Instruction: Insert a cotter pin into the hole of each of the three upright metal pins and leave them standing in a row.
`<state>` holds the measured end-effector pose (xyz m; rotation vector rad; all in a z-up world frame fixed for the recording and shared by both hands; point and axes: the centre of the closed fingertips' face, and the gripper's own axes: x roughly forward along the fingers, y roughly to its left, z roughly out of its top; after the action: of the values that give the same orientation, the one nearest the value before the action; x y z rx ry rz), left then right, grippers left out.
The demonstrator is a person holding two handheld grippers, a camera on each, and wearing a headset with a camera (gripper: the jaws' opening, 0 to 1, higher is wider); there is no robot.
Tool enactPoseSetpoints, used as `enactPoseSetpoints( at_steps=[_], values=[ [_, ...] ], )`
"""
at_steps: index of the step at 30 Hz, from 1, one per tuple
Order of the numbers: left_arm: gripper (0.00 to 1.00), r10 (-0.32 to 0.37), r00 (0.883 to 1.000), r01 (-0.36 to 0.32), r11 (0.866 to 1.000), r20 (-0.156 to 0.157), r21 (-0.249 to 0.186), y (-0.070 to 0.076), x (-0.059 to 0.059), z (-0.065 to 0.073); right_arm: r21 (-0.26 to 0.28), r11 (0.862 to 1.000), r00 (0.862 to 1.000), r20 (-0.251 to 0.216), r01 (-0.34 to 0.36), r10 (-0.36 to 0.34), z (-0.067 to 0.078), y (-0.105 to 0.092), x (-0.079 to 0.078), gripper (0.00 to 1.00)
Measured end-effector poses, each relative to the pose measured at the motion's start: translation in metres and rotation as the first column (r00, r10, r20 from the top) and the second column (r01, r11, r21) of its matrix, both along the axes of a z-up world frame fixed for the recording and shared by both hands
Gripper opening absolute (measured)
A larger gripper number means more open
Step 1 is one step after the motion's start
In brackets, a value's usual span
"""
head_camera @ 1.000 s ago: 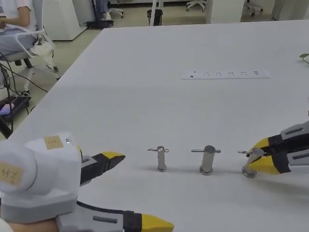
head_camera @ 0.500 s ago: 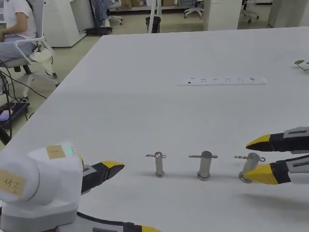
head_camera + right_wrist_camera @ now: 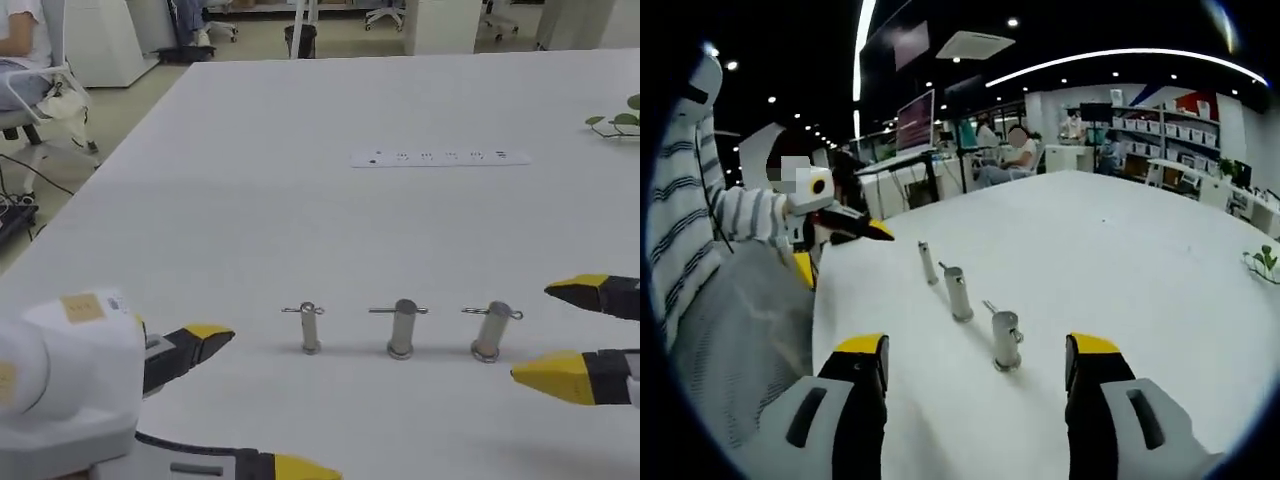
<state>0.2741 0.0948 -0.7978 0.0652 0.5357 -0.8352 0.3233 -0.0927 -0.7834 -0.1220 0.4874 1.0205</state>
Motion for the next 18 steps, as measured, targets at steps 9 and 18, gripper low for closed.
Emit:
enactPoseSetpoints(
  at_steps=[9,18],
  values=[
    [0.99,0.026,1.0,-0.025,1.0,-0.003,0.008,0.004,0.001,-0.001,0.007,0.997,0.996,-0.021,0.083,-0.083,0.002,-0.006,-0.017,0.86],
    [0.99,0.045,0.999,-0.045,0.999,-0.008,0.005,0.008,-0.004,0.0,-0.025,0.996,0.994,-0.072,0.082,-0.083,-0.006,0.003,-0.04,0.9]
  ],
)
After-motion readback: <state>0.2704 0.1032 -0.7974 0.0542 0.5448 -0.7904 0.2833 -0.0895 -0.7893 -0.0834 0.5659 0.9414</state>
